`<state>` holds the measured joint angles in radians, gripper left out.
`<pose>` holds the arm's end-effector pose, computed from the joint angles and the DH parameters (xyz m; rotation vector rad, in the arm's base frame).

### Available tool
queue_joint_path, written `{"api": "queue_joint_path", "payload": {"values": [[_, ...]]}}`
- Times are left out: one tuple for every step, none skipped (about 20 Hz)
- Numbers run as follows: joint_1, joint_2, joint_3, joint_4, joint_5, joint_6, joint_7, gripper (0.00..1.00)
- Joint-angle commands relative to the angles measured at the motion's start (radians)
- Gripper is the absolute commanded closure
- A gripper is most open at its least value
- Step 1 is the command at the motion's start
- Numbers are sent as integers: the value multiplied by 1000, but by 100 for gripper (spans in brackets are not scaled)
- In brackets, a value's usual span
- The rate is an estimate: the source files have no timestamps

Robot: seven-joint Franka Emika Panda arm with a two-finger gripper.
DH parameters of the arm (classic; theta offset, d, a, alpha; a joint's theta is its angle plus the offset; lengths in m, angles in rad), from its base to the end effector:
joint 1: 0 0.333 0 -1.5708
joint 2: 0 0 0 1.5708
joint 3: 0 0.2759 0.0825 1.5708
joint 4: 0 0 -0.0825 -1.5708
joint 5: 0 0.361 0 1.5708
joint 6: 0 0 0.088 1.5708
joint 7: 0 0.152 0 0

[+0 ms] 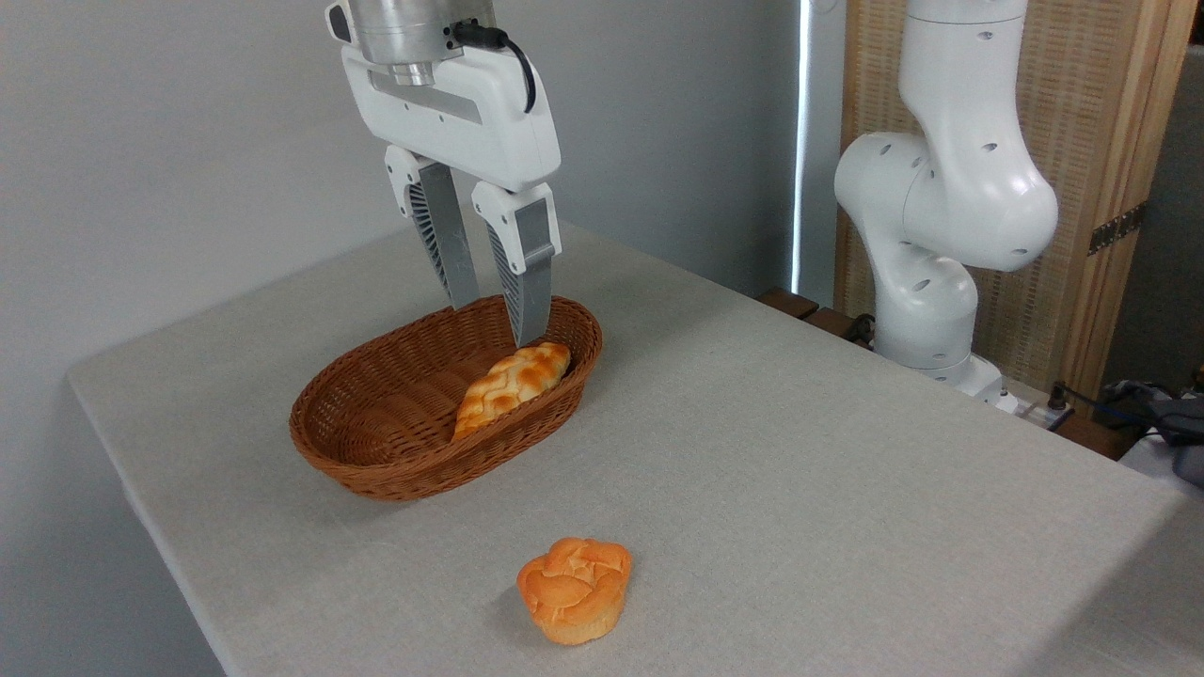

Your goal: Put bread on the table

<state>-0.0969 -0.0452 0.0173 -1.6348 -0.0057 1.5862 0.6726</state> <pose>0.5182 -0.0420 0.5357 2.9154 -1.1511 -0.0021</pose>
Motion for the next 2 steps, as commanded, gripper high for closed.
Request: {"api": "queue_joint_path", "payload": {"values": [[6, -2, -2, 12, 6, -12, 21, 0], [6, -2, -3, 12, 6, -14, 18, 0]]}}
